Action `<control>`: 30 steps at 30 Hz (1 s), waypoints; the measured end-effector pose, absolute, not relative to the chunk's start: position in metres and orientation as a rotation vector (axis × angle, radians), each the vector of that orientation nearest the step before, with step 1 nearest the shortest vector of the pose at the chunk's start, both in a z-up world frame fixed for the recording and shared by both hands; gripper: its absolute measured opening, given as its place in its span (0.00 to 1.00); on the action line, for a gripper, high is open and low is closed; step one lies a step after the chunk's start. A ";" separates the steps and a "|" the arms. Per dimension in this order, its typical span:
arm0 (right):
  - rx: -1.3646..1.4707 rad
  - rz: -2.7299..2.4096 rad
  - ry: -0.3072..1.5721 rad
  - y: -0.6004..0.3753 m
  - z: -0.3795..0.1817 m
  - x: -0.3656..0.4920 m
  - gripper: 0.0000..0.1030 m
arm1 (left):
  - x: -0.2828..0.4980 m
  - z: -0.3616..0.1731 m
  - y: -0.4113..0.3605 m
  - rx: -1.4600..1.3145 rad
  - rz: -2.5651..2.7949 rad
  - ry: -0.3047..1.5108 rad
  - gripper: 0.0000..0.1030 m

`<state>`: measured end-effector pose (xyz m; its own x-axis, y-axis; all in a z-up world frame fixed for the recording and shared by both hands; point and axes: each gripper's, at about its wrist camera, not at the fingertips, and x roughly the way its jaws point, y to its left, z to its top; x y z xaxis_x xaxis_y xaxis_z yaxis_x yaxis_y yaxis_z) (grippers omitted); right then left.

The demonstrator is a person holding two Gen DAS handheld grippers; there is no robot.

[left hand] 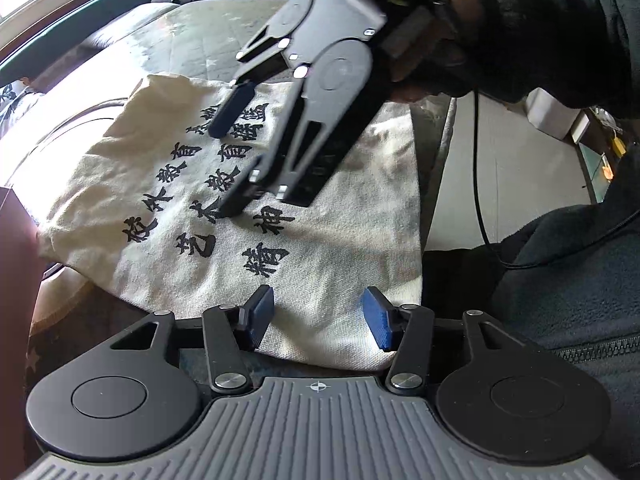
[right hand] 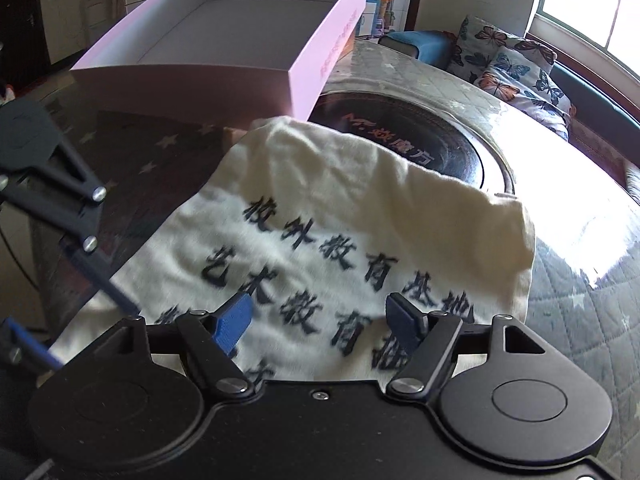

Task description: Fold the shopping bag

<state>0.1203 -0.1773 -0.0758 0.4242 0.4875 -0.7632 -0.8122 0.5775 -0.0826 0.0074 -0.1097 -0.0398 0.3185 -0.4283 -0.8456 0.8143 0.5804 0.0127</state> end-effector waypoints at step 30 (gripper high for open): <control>-0.504 0.818 0.784 -0.162 -0.074 0.134 0.78 | 0.013 -0.036 -0.125 0.498 -0.760 1.010 0.67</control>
<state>0.1344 -0.1618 -0.0735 0.4359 0.4502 -0.7793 -0.7975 0.5945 -0.1026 0.0131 -0.1245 -0.0357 0.3172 -0.3315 -0.8885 0.7619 0.6469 0.0306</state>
